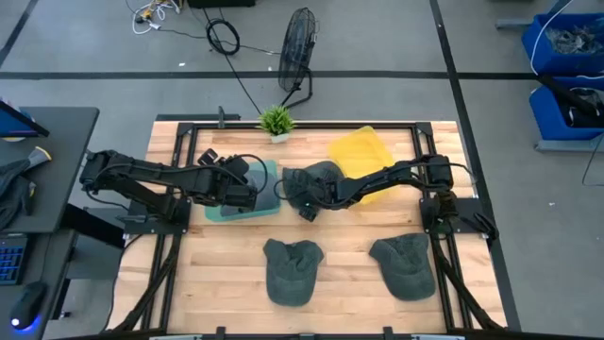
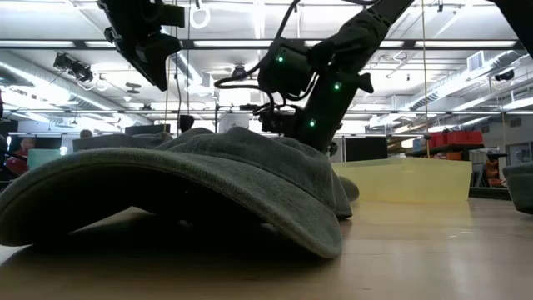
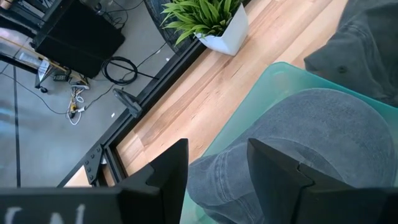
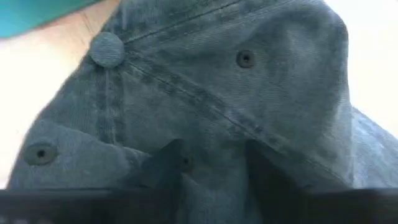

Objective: Pick & Place hat
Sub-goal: Put the top black cap into the yellow bin

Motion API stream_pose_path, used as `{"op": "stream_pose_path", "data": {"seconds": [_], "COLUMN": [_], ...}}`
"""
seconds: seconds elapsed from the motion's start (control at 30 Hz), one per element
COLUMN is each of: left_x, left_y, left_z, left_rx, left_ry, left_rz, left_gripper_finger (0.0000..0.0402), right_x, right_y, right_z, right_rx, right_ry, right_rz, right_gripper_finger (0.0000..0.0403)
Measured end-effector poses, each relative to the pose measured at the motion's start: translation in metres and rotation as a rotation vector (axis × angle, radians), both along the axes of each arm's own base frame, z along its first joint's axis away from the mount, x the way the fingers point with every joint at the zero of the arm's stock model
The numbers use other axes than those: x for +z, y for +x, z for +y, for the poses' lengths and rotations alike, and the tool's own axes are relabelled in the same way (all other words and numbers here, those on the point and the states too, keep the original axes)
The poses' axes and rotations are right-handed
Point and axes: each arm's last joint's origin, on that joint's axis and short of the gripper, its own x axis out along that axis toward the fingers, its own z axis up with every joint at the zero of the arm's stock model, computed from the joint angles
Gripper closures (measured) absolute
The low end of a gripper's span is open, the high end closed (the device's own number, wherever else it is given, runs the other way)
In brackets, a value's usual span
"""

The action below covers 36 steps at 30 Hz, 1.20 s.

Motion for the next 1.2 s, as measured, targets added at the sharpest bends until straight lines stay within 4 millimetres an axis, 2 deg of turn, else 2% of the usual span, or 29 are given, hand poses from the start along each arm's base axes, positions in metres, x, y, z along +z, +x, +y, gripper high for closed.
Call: {"op": "stream_pose_path", "data": {"seconds": [0.13, 0.17, 0.33, 0.5, 0.67, 0.73, 0.9, 1.1, 1.2], "left_x": [0.000, 0.000, 0.000, 0.000, 0.000, 0.000, 0.000, 0.000, 0.000], "left_y": [0.000, 0.000, 0.000, 0.000, 0.000, 0.000, 0.000, 0.000, 0.000], "left_z": [0.000, 0.000, 0.000, 0.000, 0.000, 0.000, 0.000, 0.000, 0.000], "left_rx": [0.000, 0.000, 0.000, 0.000, 0.000, 0.000, 0.000, 0.000, 0.000], "left_ry": [0.000, 0.000, 0.000, 0.000, 0.000, 0.000, 0.000, 0.000, 0.000], "left_rz": [0.000, 0.000, 0.001, 0.001, 0.002, 0.002, 0.003, 0.001, 0.001], "left_gripper_finger": [0.0232, 0.0232, 0.0232, 0.0232, 0.0232, 0.0232, 0.0232, 0.0232, 0.0232], "right_x": [0.002, 0.004, 0.029, 0.078, 0.127, 0.141, 0.161, 0.175, 0.180], "right_y": [-0.002, -0.004, -0.010, -0.021, -0.041, -0.054, -0.091, -0.137, -0.152], "right_z": [-0.005, -0.006, -0.002, 0.016, 0.035, 0.041, 0.048, 0.036, 0.029], "right_rx": [-0.001, 0.008, 0.065, 0.210, 0.442, 0.555, 0.769, 0.848, 0.906], "right_ry": [0.001, 0.000, -0.005, -0.059, -0.185, -0.249, -0.378, -0.553, -0.555], "right_rz": [0.021, 0.029, 0.027, -0.037, -0.064, -0.006, 0.235, 0.655, 0.763], "right_gripper_finger": [0.0366, 0.0383, 0.0392, 0.0397, 0.0399, 0.0400, 0.0401, 0.0402, 0.0402]}}
